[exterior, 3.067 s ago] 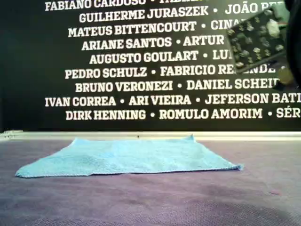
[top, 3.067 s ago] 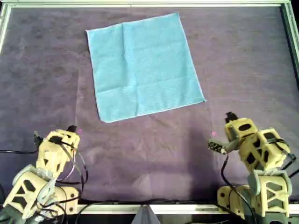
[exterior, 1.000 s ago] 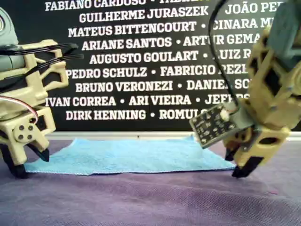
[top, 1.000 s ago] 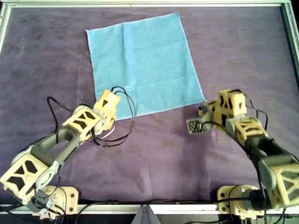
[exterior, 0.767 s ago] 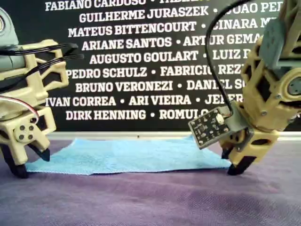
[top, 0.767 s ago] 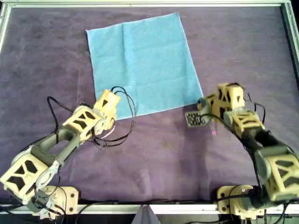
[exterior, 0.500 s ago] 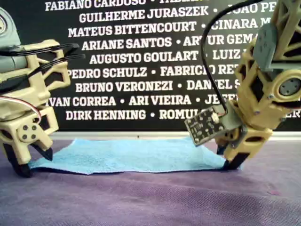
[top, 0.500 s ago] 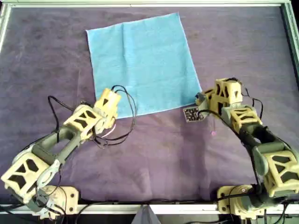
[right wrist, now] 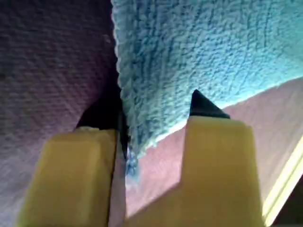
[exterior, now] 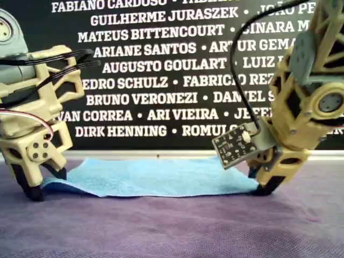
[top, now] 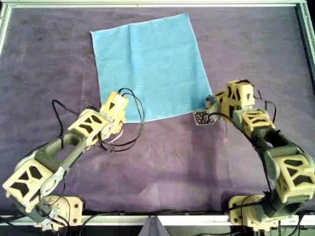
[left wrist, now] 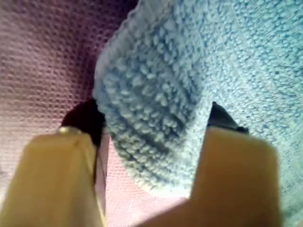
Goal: Fold a cloth
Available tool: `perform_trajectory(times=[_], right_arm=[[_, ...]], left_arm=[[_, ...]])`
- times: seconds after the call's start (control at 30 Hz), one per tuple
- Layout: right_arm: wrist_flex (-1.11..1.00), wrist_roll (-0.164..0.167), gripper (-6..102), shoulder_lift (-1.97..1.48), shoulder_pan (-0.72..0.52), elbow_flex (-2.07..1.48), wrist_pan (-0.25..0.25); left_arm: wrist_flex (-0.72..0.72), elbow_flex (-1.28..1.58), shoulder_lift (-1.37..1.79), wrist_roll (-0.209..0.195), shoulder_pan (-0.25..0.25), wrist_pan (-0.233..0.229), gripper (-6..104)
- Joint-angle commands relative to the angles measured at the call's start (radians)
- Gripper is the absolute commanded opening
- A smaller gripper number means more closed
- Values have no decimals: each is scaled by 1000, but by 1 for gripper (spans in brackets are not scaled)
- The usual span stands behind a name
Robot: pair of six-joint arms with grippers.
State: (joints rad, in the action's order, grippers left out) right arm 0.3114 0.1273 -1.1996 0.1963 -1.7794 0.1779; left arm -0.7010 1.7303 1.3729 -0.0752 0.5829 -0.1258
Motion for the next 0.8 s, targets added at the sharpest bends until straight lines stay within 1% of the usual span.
perform_trajectory(times=[0.0,0.13,0.2,0.27,0.33,0.43,0.47,0.53,0.63,0.67,0.7,0.77], right_arm=[[-31,-6,53,9,9,101,6],[-20,-6,53,23,9,141,6],[-20,-6,53,25,9,141,6],[-20,-6,53,25,9,135,6],[-20,-6,51,23,8,124,6],[-20,-8,41,18,8,123,6],[-20,-8,36,17,8,127,6],[-20,-9,23,15,8,140,6],[-40,-9,5,2,8,144,6],[-40,-9,0,0,8,144,6],[-40,-9,-4,-2,8,144,6],[-40,-9,-2,-2,8,144,6]], left_arm=[[17,-64,15,-5,0,-8,74],[17,-64,15,-5,0,-8,73],[15,-60,17,6,0,-8,72],[15,-60,17,8,0,-8,72],[15,-61,17,8,0,-8,69],[15,-64,20,6,0,-8,60],[15,-64,23,8,0,-8,55],[15,-64,34,-3,0,-8,46],[15,-66,35,-3,0,-8,33],[15,-66,35,-3,0,-8,29],[15,-67,35,0,0,-8,25],[15,-72,35,6,0,-8,16]])
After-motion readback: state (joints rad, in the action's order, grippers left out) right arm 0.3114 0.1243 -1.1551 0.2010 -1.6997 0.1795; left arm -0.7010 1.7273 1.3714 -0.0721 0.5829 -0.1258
